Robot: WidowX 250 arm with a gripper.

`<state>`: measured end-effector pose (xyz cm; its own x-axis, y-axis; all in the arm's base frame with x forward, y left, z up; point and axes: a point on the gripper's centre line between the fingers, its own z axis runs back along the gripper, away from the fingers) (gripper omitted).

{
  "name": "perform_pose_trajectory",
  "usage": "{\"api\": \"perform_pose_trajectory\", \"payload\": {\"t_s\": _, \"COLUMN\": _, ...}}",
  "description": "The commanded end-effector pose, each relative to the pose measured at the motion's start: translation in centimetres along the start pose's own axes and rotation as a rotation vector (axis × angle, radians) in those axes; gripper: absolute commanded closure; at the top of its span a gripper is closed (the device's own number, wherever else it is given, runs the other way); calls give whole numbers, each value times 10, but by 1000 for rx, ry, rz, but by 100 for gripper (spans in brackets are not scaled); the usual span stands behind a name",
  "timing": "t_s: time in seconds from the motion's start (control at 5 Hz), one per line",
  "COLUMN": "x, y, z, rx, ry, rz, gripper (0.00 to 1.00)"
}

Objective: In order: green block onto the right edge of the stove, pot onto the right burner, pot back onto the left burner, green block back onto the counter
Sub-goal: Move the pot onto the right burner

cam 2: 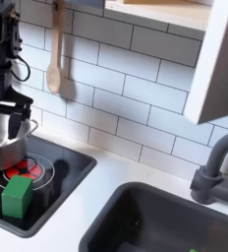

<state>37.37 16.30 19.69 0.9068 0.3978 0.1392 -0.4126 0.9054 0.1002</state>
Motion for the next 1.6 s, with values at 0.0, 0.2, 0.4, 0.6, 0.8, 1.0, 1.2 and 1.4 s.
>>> {"api": "perform_pose_trajectory", "payload": {"t_s": 0.0, "x": -7, "y": 8, "z": -9, "rx": -8, "ry": 37, "rz": 35, "gripper": 0}}
{"api": "perform_pose_trajectory", "payload": {"t_s": 0.2, "x": -9, "y": 6, "z": -17, "rx": 5, "ry": 53, "rz": 14, "gripper": 0}}
{"api": "perform_pose_trajectory", "payload": {"t_s": 0.4, "x": -10, "y": 9, "z": -22, "rx": 12, "ry": 60, "rz": 13, "gripper": 0}}
{"api": "perform_pose_trajectory", "payload": {"t_s": 0.6, "x": -10, "y": 9, "z": -23, "rx": 6, "ry": 62, "rz": 9, "gripper": 0}}
{"api": "perform_pose_trajectory", "payload": {"t_s": 0.8, "x": -10, "y": 9, "z": -28, "rx": 1, "ry": 77, "rz": 11, "gripper": 0}}
{"api": "perform_pose_trajectory", "payload": {"t_s": 1.0, "x": -9, "y": 3, "z": -28, "rx": -2, "ry": 74, "rz": -8, "gripper": 0}}
{"api": "perform_pose_trajectory", "payload": {"t_s": 1.2, "x": -12, "y": -6, "z": -29, "rx": -14, "ry": 58, "rz": -63, "gripper": 0}}
{"api": "perform_pose_trajectory", "payload": {"t_s": 1.4, "x": -21, "y": -19, "z": -35, "rx": -28, "ry": 60, "rz": -143, "gripper": 0}}
